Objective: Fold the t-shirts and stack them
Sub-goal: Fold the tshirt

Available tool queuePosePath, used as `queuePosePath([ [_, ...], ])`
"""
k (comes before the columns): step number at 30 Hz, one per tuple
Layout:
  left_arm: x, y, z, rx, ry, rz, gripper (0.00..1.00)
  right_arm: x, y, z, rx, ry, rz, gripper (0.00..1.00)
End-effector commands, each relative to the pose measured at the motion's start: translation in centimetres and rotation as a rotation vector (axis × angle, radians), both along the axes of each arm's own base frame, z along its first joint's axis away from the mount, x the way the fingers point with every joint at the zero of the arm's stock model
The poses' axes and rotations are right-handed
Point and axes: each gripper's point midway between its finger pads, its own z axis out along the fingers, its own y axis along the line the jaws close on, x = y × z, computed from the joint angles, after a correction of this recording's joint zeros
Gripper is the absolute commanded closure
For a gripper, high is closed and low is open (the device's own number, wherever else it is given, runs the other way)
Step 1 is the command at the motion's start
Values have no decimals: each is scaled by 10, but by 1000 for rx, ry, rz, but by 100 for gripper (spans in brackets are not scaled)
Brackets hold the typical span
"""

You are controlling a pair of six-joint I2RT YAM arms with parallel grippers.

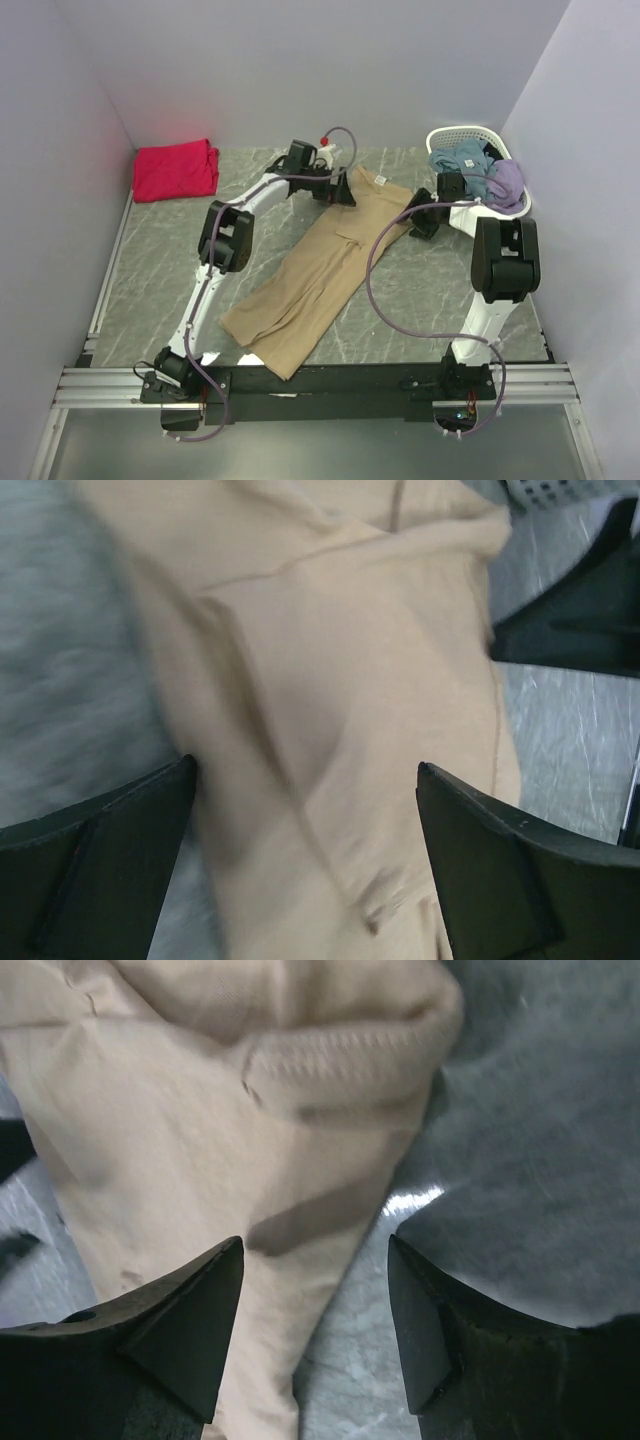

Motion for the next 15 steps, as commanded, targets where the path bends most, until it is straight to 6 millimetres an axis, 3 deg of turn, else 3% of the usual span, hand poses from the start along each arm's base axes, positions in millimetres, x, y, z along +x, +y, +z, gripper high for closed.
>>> queuePosePath([
  [1,-35,-16,-50,117,82,-48,1,22,1,2,14,-15,-11,34],
  [2,-35,-18,-49,108,92,-39,0,24,2,-2,14,-1,-10,35],
  [5,-27,-18,-52,108,94,3,1,32,6,-2,22,2,1,57],
  [6,-23,-16,-51,103,96,14,9,35,7,-1,24,2,4,73],
  [8,-17,-16,-45,83,105,43,25,45,12,0,44,-6,21,89],
  [10,-3,-10,-38,59,87,81,41,57,18,8,43,-28,50,92],
  [12,12,-4,-30,38,80,140,48,63,18,5,39,-18,53,92],
  [13,23,8,-29,30,79,175,51,76,31,17,38,-54,85,92],
  [15,38,20,-22,14,84,241,57,83,36,10,43,-24,101,92],
])
